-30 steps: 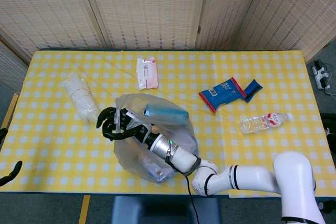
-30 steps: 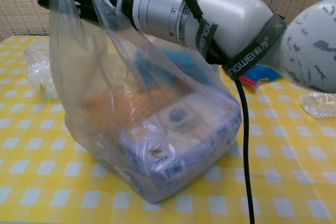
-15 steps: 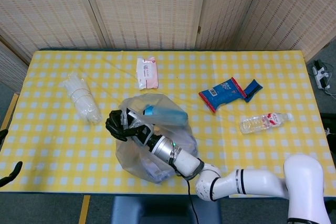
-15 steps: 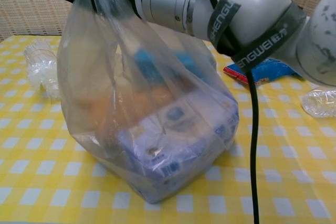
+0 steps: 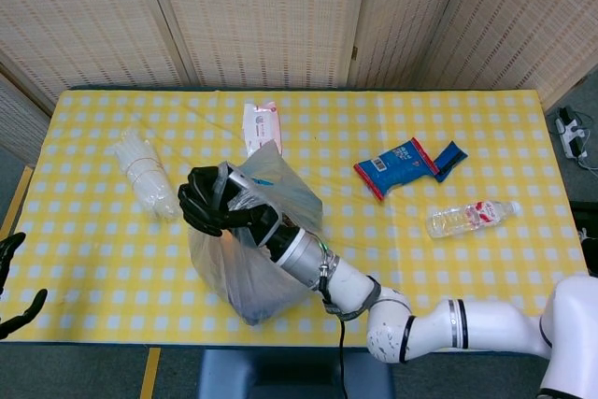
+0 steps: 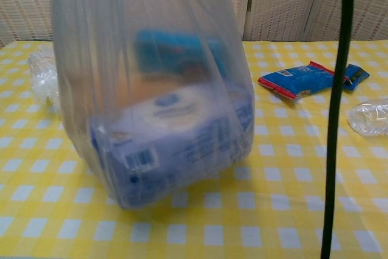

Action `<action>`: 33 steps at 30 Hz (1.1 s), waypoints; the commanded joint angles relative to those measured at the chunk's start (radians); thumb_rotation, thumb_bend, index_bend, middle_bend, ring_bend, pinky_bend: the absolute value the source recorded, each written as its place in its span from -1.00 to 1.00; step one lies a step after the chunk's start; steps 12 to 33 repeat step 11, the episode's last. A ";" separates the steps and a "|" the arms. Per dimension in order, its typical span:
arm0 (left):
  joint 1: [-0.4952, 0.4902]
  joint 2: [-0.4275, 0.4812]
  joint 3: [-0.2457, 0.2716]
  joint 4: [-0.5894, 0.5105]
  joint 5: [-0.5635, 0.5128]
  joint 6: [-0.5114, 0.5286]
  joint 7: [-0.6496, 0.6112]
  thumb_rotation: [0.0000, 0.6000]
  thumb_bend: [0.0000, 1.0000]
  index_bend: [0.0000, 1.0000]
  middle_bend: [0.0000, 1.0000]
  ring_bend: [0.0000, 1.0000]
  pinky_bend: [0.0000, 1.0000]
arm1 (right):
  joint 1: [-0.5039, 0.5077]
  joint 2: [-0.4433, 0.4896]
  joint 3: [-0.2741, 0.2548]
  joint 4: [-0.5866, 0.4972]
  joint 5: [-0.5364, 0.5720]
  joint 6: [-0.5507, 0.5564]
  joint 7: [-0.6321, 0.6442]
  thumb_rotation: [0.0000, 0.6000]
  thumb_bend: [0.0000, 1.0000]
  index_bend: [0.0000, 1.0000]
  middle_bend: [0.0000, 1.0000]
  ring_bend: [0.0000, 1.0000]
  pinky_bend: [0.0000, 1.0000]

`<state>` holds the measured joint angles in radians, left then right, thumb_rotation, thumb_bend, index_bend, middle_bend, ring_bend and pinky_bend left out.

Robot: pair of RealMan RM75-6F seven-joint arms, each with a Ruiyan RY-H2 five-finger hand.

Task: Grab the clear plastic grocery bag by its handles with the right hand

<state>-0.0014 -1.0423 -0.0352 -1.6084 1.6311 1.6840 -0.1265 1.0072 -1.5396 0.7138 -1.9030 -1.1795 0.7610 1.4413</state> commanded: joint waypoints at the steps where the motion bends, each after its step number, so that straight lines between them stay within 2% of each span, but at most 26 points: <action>1: -0.002 -0.001 -0.002 -0.001 -0.004 -0.003 0.003 1.00 -0.29 -0.78 -0.67 -0.65 -0.72 | -0.010 0.091 0.105 -0.111 0.056 0.012 -0.046 1.00 -0.13 0.52 0.58 0.54 0.83; 4: -0.003 -0.003 -0.004 -0.001 -0.010 -0.006 0.007 1.00 -0.29 -0.78 -0.67 -0.65 -0.72 | -0.013 0.139 0.138 -0.160 0.115 0.017 -0.098 1.00 -0.12 0.52 0.58 0.54 0.84; 11: -0.005 -0.004 -0.004 -0.008 -0.014 -0.012 0.017 1.00 -0.29 -0.78 -0.67 -0.65 -0.72 | -0.022 0.182 0.145 -0.205 0.194 0.022 -0.166 1.00 -0.12 0.52 0.58 0.54 0.84; 33: -0.005 -0.004 -0.004 -0.008 -0.014 -0.012 0.017 1.00 -0.29 -0.78 -0.67 -0.65 -0.72 | -0.022 0.182 0.145 -0.205 0.194 0.022 -0.166 1.00 -0.12 0.52 0.58 0.54 0.84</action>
